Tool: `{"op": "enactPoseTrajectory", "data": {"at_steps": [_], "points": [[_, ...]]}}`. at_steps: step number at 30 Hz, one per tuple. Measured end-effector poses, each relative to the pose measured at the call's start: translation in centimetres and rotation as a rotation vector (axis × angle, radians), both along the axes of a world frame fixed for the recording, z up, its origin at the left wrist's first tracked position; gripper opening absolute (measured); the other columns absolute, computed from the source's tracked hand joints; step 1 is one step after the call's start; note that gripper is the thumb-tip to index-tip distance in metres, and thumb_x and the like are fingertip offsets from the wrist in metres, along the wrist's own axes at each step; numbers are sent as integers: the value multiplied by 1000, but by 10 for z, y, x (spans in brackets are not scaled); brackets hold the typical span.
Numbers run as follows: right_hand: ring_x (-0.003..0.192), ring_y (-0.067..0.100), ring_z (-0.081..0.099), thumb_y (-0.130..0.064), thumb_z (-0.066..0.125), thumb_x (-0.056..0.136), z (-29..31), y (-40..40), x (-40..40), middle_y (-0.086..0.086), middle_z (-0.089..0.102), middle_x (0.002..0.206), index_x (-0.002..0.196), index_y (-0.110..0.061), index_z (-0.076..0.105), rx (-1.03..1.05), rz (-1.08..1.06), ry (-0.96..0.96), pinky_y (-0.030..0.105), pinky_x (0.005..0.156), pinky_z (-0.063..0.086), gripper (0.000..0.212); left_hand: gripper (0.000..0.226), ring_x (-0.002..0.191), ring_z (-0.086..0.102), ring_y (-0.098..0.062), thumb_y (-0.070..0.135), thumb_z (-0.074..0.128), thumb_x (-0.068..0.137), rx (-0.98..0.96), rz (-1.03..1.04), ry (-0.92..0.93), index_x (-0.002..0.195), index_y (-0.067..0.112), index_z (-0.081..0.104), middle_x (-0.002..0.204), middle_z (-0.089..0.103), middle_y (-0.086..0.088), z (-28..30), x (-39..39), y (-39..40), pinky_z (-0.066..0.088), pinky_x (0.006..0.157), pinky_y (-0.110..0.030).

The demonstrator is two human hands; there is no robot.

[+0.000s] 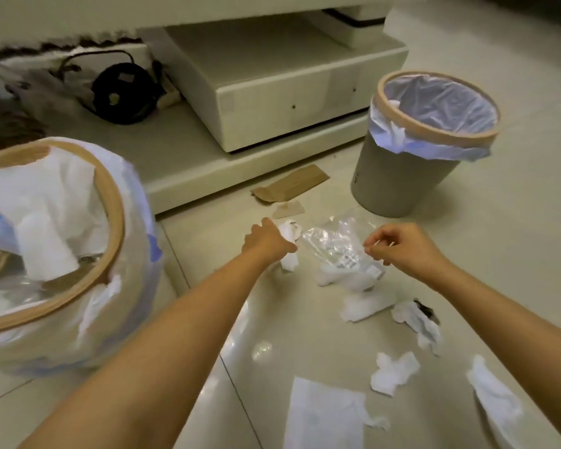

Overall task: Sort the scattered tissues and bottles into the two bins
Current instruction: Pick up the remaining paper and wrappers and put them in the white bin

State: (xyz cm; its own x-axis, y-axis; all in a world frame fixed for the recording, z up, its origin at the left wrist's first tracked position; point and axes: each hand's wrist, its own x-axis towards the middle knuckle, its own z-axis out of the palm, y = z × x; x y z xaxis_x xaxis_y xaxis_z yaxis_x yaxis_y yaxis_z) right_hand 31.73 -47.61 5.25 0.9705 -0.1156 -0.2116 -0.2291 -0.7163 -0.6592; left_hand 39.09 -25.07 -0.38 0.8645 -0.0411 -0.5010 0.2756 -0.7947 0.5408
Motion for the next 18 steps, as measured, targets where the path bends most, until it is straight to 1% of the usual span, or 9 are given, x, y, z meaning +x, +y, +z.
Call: {"op": "enactPoseTrajectory", "data": {"at_steps": [2,5,7,9,11,13,16,17,18], "points": [[62,8,56,-9,73,77,-18,-20,-4,0,65,72,81,-19,71,-24,-42,8,19,61,43,10,93,125,43,-34,47,75,75,18,92,28,144,15,22,139,39,-13,-31,7,-9,42,100,-42],[73,8,59,-15,76,76,-45,-40,-7,-4,67,85,87,-28,68,-56,-86,21,26,73,49,19,98,125,38,-32,55,74,68,111,157,3,141,18,22,137,37,-10,-67,11,-22,40,95,-44],[83,10,58,-22,77,75,-61,-46,-8,-6,62,101,101,-31,64,-135,-66,38,31,80,51,30,94,126,36,-32,52,74,71,187,173,-86,141,18,22,137,36,-10,-81,11,-28,40,93,-44],[97,12,55,-28,77,75,-75,-48,-7,-5,54,116,118,-31,58,-211,-15,60,32,85,49,48,80,120,42,-32,39,70,79,209,134,-239,141,18,24,134,41,-10,-91,14,-31,42,88,-43],[112,15,50,-34,79,72,-87,-47,-3,-4,46,129,131,-32,48,-237,30,87,32,91,46,67,62,110,52,-31,23,60,87,90,119,-385,139,22,28,126,52,-9,-98,21,-30,44,81,-41],[124,16,43,-41,82,66,-98,-42,2,-6,37,140,139,-34,38,-262,70,117,34,96,43,85,54,99,58,-29,14,52,89,-58,139,-473,136,28,31,118,59,-4,-98,24,-31,44,76,-37],[131,19,36,-47,83,61,-113,-32,9,-6,26,149,146,-35,24,-280,97,150,41,100,42,104,44,88,60,-24,12,40,91,-365,208,-529,130,32,35,106,60,2,-91,27,-34,50,73,-39],[132,20,35,-47,84,59,-118,-29,12,-5,24,150,147,-35,21,-278,93,166,41,100,41,109,42,87,61,-22,13,38,92,-461,186,-516,129,32,36,103,60,2,-91,29,-35,53,73,-42],[132,21,35,-46,85,59,-122,-25,15,-5,23,151,147,-35,18,-271,84,184,41,100,41,112,41,88,61,-22,15,37,93,-502,117,-493,130,32,36,104,60,2,-90,31,-37,53,75,-43]]}}
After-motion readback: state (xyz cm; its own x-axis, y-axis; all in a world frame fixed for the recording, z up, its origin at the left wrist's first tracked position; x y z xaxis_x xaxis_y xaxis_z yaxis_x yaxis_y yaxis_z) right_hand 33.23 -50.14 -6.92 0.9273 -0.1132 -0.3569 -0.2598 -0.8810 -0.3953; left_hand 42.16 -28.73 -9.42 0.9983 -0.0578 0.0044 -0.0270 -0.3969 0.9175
